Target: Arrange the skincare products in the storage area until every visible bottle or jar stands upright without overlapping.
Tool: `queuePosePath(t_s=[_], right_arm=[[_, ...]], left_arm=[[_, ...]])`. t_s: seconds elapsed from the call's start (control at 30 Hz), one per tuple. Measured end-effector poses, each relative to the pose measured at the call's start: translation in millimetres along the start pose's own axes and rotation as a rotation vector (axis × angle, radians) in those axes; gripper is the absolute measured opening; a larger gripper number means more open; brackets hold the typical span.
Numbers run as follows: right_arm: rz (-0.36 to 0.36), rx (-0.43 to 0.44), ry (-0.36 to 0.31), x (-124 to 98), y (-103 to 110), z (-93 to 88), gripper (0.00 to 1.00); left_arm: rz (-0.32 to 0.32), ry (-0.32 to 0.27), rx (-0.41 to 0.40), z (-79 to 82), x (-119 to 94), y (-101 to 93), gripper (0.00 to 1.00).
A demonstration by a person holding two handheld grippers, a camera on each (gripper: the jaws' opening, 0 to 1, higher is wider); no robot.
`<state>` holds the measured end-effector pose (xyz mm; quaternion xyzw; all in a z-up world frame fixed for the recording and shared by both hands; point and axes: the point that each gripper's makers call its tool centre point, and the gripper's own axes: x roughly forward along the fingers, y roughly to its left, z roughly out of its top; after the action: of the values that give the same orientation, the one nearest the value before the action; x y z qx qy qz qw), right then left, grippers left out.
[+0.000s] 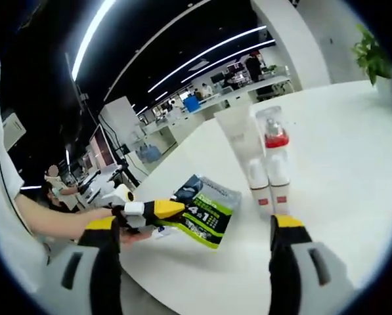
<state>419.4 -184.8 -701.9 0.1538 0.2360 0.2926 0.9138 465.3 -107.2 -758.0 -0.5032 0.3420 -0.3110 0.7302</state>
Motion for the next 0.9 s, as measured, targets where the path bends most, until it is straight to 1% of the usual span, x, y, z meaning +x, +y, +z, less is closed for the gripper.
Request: queuePosePath(t_s=[0.13, 0.27, 0.3, 0.4, 0.5, 0.67, 0.73, 0.87, 0.9], right_arm=[[-0.008, 0.008, 0.001, -1, -3, -0.9, 0.95], [-0.012, 0.014, 0.004, -1, -4, -3.0, 0.95], [-0.013, 0.016, 0.005, -1, -4, -3.5, 0.95], [-0.015, 0.017, 0.004, -2, -5, -3.2, 0.95], [-0.017, 0.021, 0.001, -2, -6, -2.2, 0.95], [-0.017, 0.024, -0.001, -2, -7, -1.3, 0.95], [-0.016, 0.025, 0.0, -2, -7, -1.4, 0.95], [-0.013, 0.025, 0.003, -2, -6, -1.9, 0.95], [-0.012, 0.025, 0.004, -2, -5, -2.1, 0.95]], left_arm=[[0.038, 0.007, 0.008, -1.5, 3, 12.3, 0.0], [0.094, 0.022, 0.013, -5.8, 5, 25.6, 0.0], [0.119, 0.031, 0.034, -7.0, 4, 30.6, 0.0], [0.153, 0.061, 0.094, -11.3, 3, 36.8, 0.0], [0.175, 0.064, 0.105, -11.4, 3, 40.9, 0.0], [0.277, 0.093, 0.197, -13.0, -1, 54.6, 0.0], [0.295, 0.106, 0.231, -14.2, -1, 54.9, 0.0], [0.31, 0.123, 0.312, -13.3, 1, 53.5, 0.0], [0.321, 0.132, 0.353, -11.7, 1, 54.8, 0.01]])
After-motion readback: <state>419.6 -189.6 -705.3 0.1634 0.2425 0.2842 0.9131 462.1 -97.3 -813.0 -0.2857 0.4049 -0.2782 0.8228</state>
